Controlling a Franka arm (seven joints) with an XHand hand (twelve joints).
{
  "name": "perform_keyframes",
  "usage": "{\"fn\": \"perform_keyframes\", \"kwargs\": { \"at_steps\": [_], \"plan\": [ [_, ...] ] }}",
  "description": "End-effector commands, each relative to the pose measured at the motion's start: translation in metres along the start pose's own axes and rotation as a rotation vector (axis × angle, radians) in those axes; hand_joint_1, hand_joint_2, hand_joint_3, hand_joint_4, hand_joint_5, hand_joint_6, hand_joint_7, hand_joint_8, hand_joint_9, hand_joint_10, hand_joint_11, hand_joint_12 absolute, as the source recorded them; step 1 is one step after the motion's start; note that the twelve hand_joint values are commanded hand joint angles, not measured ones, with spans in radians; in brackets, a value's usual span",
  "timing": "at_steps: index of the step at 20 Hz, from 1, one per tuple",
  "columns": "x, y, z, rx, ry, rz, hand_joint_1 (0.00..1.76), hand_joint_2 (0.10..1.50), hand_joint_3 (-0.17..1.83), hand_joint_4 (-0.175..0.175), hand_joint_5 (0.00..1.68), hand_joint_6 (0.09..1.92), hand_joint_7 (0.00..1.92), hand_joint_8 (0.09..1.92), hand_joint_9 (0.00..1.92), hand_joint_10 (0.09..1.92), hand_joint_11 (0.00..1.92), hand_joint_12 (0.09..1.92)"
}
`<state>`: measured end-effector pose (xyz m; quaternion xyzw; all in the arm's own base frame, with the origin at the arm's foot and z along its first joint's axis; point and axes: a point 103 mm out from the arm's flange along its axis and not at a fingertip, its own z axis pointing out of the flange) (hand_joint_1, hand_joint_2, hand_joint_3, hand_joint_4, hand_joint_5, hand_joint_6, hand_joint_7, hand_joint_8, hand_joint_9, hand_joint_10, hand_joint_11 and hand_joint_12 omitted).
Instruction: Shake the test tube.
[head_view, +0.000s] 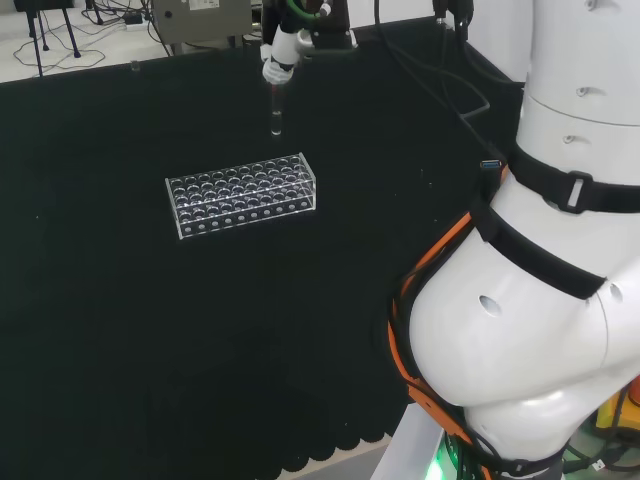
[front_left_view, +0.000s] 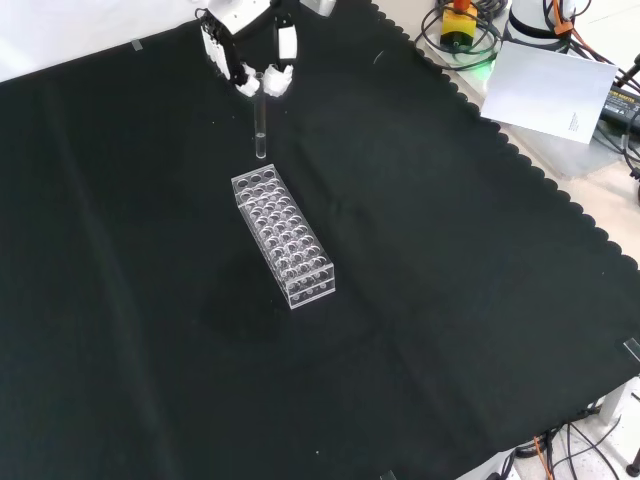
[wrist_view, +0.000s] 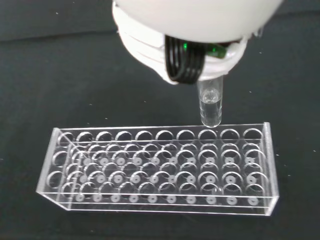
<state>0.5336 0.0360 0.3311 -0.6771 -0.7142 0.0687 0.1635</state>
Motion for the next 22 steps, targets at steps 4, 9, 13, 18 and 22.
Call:
{"fn": "perform_keyframes", "kwargs": {
  "at_steps": [4,9,13,18,22],
  "plan": [
    [0.056,0.002,-0.005,-0.020,0.022,-0.108,1.44,0.55,0.75,-0.175,1.35,0.53,1.41,0.70,1.45,0.23,1.18,1.07],
    [0.082,0.003,-0.005,-0.021,0.004,-0.162,1.44,0.55,0.75,-0.175,1.35,0.53,1.41,0.70,1.45,0.23,1.18,1.07],
    [0.070,0.004,-0.004,-0.017,-0.016,-0.126,1.44,0.55,0.75,-0.175,1.35,0.52,1.41,0.70,1.45,0.23,1.18,1.07],
    [0.020,0.001,-0.003,-0.005,-0.045,-0.005,1.44,0.55,0.75,-0.175,1.35,0.52,1.41,0.69,1.45,0.22,1.18,1.07],
    [-0.027,-0.008,-0.004,0.003,-0.071,0.099,1.44,0.55,0.75,-0.175,1.35,0.52,1.41,0.69,1.45,0.22,1.18,1.07]
  ]
}}
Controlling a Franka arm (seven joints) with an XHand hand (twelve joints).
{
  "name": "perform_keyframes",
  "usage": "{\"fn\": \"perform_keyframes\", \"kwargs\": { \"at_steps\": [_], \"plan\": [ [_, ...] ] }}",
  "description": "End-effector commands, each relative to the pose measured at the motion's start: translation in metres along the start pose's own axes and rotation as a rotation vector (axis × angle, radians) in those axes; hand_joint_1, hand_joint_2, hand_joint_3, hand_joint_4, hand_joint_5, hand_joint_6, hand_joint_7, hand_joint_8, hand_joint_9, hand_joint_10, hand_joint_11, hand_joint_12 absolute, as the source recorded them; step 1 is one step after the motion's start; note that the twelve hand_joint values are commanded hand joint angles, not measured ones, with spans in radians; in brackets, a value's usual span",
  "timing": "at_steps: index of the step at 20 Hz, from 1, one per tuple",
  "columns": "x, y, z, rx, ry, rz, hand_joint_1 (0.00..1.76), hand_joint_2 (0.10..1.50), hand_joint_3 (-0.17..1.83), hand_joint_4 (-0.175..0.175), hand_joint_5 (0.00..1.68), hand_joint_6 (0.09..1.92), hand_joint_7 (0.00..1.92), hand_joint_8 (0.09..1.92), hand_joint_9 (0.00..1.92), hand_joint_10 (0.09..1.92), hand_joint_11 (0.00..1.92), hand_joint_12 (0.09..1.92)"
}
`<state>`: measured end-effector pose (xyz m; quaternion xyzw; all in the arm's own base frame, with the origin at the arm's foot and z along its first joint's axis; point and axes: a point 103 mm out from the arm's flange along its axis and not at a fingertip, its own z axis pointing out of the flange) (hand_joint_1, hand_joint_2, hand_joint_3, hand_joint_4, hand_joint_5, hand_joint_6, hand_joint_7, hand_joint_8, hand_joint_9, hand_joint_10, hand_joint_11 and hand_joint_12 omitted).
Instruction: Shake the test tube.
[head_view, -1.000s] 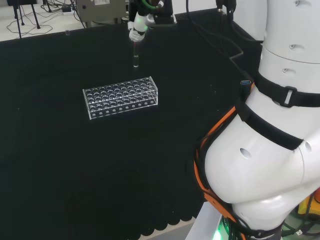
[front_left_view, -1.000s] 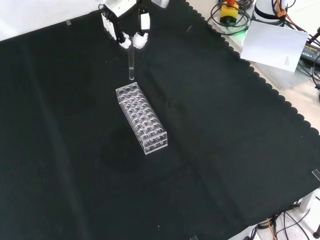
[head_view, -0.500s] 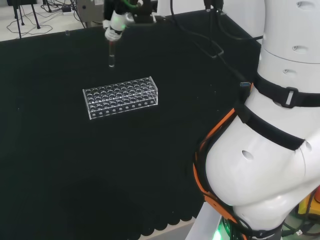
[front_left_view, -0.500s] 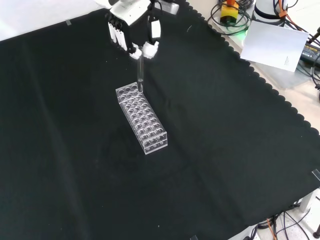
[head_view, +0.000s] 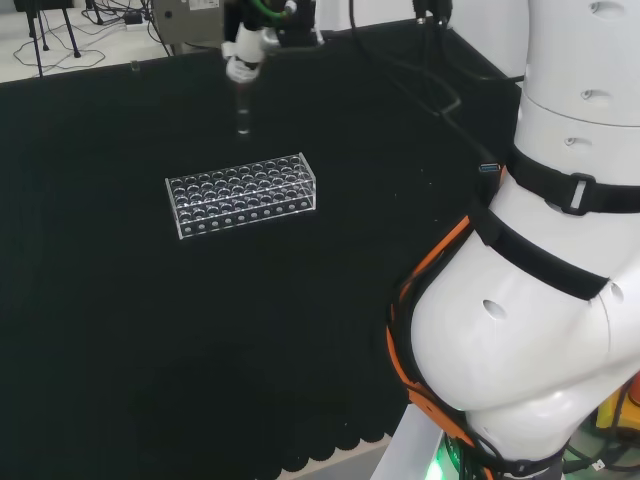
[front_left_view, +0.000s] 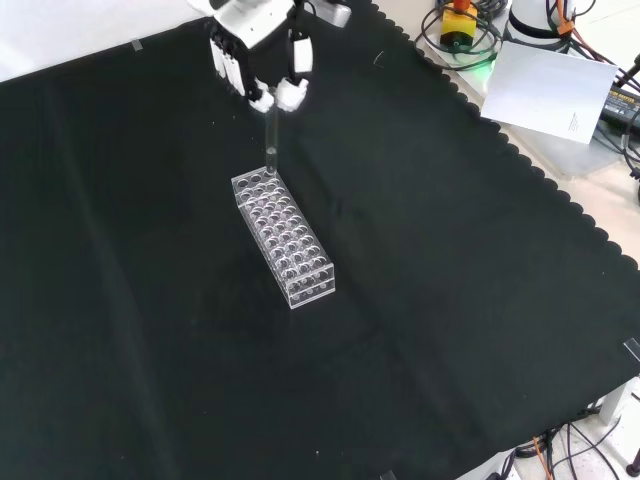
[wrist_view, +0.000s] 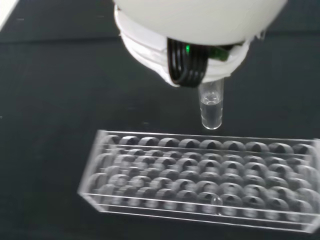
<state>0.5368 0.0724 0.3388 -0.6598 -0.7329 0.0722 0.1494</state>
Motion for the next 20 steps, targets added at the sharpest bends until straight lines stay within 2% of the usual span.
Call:
{"fn": "perform_keyframes", "kwargs": {
  "at_steps": [1,7,11,15,20],
  "plan": [
    [-0.073,-0.018,0.001,0.020,-0.047,0.166,1.44,0.55,0.75,-0.175,1.35,0.52,1.41,0.69,1.45,0.22,1.18,1.07],
    [-0.121,-0.030,-0.006,0.024,-0.077,0.276,1.44,0.55,0.75,-0.175,1.35,0.52,1.41,0.69,1.46,0.22,1.18,1.07],
    [-0.132,-0.031,-0.013,0.009,-0.072,0.305,1.44,0.55,0.75,-0.175,1.35,0.52,1.41,0.69,1.46,0.22,1.18,1.07],
    [-0.119,-0.022,-0.013,0.005,-0.058,0.275,1.44,0.54,0.75,-0.175,1.35,0.52,1.41,0.69,1.46,0.22,1.18,1.07],
    [-0.074,-0.001,-0.005,0.014,-0.034,0.184,1.44,0.54,0.75,-0.175,1.35,0.52,1.41,0.69,1.46,0.22,1.18,1.07]
  ]
}}
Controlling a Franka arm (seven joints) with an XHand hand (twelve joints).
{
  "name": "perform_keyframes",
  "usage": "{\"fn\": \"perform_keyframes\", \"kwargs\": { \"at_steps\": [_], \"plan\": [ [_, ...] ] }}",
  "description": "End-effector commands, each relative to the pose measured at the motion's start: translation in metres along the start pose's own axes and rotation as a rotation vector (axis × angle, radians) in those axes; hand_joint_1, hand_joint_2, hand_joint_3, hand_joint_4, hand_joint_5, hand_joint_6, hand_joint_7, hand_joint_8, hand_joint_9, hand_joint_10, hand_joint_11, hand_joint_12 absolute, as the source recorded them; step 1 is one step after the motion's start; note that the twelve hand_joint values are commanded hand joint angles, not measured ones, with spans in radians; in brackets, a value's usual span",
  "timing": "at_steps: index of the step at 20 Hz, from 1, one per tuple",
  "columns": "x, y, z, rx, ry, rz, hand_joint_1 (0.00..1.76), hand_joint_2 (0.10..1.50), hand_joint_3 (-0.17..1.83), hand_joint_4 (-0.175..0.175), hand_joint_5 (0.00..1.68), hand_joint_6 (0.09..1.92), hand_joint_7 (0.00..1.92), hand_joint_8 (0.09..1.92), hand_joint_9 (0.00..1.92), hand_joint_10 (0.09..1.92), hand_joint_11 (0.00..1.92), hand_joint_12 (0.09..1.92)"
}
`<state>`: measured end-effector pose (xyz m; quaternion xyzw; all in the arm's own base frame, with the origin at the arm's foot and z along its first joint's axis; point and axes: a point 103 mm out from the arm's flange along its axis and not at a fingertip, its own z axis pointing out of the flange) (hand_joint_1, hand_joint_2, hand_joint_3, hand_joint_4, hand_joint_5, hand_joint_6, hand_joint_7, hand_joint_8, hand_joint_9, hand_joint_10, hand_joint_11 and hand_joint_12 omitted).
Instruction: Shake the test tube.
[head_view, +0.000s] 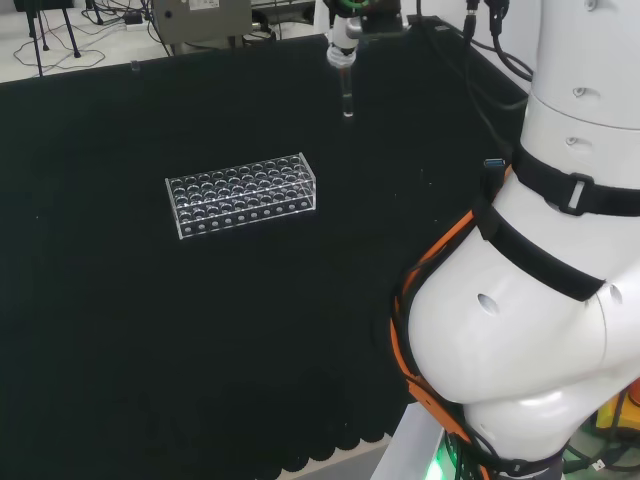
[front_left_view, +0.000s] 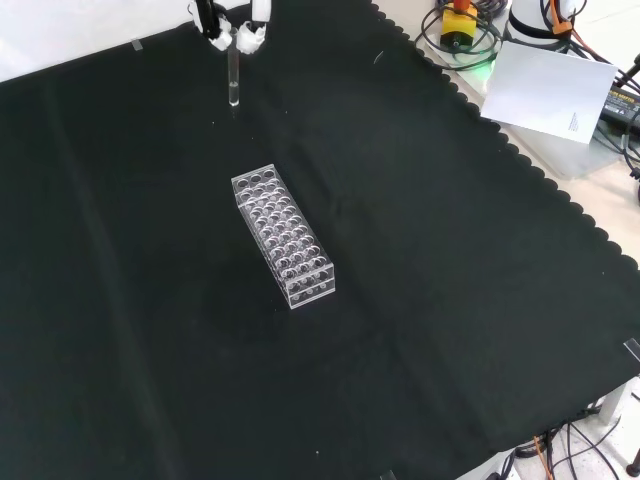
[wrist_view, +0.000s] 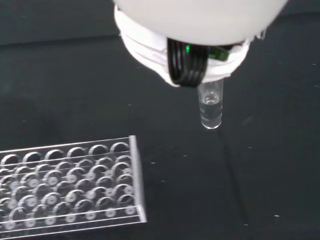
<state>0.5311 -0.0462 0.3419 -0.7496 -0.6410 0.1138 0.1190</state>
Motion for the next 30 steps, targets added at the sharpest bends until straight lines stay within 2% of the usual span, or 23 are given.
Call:
{"fn": "perform_keyframes", "kwargs": {
  "at_steps": [1,5,9,12,14,17,20,30],
  "plan": [
    [0.058,0.009,0.005,0.009,0.027,-0.109,1.44,0.54,0.75,-0.175,1.35,0.52,1.41,0.69,1.46,0.22,1.18,1.07],
    [0.108,0.013,0.006,0.011,0.050,-0.199,1.44,0.54,0.75,-0.175,1.35,0.52,1.41,0.69,1.46,0.21,1.18,1.07],
    [0.147,0.014,0.002,0.002,0.061,-0.274,1.44,0.54,0.75,-0.175,1.35,0.52,1.41,0.69,1.46,0.21,1.18,1.07],
    [0.164,0.014,-0.001,-0.004,0.057,-0.310,1.44,0.54,0.76,-0.175,1.35,0.52,1.41,0.69,1.46,0.21,1.18,1.07],
    [0.168,0.013,-0.001,-0.004,0.050,-0.316,1.44,0.54,0.76,-0.175,1.35,0.52,1.41,0.69,1.46,0.21,1.18,1.07],
    [0.159,0.012,0.001,0.002,0.036,-0.301,1.44,0.54,0.76,-0.175,1.35,0.52,1.41,0.69,1.46,0.21,1.18,1.07],
    [0.137,0.011,0.006,0.014,0.018,-0.262,1.44,0.54,0.76,-0.175,1.35,0.52,1.41,0.69,1.46,0.21,1.18,1.07],
    [0.041,0.001,0.015,0.037,-0.024,-0.081,1.44,0.54,0.76,-0.175,1.35,0.52,1.41,0.69,1.46,0.21,1.18,1.07]
  ]
}}
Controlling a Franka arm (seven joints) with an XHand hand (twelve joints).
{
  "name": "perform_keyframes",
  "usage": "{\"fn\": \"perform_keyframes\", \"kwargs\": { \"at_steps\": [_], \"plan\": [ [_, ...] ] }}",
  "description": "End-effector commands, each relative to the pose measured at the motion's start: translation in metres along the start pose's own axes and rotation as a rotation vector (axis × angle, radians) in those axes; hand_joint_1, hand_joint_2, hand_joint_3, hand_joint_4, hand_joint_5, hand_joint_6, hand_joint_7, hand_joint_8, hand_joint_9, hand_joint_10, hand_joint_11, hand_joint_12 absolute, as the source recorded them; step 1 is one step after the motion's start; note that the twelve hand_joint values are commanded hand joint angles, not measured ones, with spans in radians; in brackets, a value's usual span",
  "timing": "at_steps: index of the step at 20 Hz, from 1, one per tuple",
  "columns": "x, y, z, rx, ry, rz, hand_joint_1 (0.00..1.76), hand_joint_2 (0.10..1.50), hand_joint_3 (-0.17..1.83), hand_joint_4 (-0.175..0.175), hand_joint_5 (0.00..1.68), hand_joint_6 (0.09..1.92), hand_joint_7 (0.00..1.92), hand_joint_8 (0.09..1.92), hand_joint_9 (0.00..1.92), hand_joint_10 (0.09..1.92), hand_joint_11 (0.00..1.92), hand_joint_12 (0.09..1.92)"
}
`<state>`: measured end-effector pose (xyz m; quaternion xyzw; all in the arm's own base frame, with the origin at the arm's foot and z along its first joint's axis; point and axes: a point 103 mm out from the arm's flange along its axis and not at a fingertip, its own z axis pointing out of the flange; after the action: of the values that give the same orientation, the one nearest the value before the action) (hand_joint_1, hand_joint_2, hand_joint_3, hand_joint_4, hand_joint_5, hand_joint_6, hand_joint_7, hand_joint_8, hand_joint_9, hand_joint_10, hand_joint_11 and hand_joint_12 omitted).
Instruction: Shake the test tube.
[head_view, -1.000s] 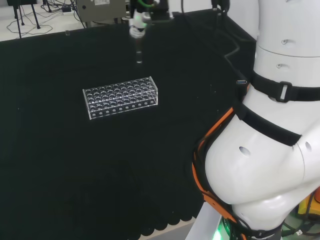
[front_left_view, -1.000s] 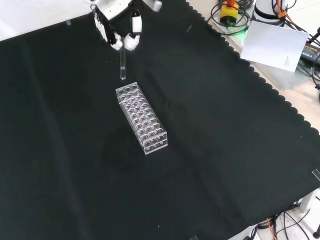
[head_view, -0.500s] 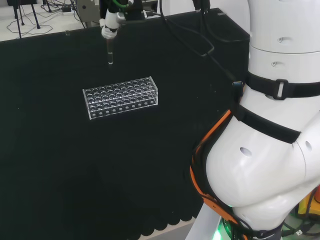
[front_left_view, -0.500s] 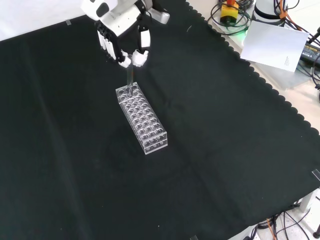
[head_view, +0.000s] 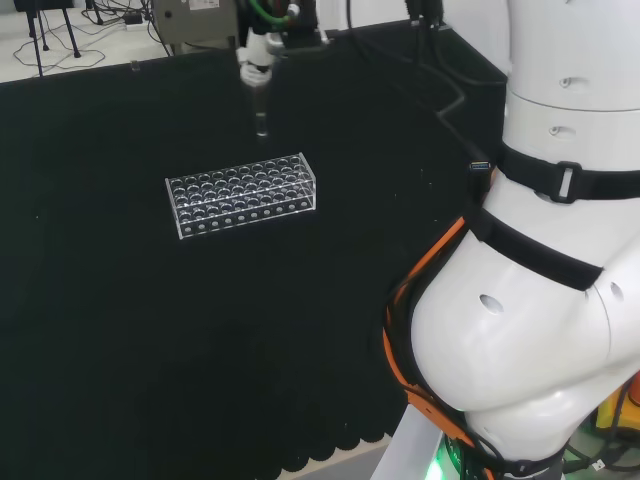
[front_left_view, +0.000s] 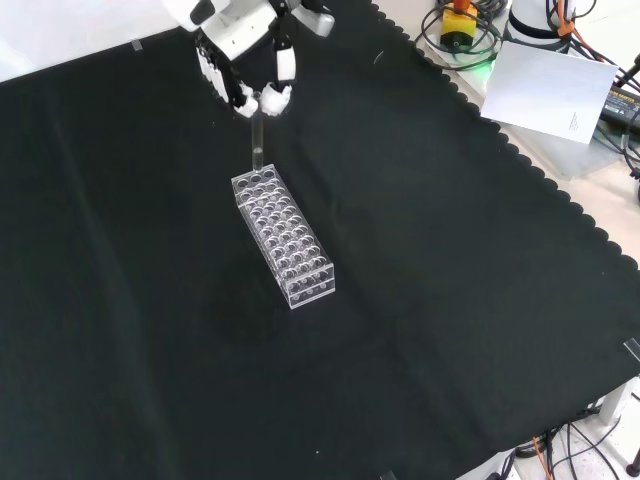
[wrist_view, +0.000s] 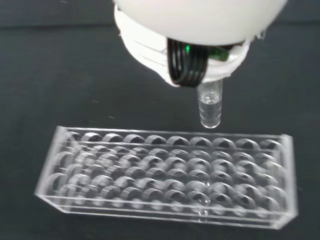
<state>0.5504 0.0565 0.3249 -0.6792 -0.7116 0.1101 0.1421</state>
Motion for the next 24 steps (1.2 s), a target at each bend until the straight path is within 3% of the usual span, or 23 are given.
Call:
{"fn": "perform_keyframes", "kwargs": {
  "at_steps": [1,6,10,24],
  "plan": [
    [-0.068,-0.023,0.002,0.008,-0.023,0.140,1.44,0.54,0.76,-0.175,1.35,0.52,1.41,0.69,1.46,0.21,1.18,1.07],
    [-0.101,-0.031,-0.003,0.002,-0.028,0.217,1.44,0.54,0.76,-0.175,1.35,0.52,1.41,0.69,1.46,0.21,1.18,1.07],
    [-0.105,-0.030,-0.006,-0.005,-0.023,0.226,1.44,0.54,0.76,-0.175,1.35,0.52,1.41,0.69,1.46,0.21,1.18,1.07],
    [-0.020,-0.001,0.004,0.003,0.034,0.049,1.44,0.54,0.76,-0.175,1.35,0.51,1.41,0.69,1.46,0.20,1.18,1.07]
  ]
}}
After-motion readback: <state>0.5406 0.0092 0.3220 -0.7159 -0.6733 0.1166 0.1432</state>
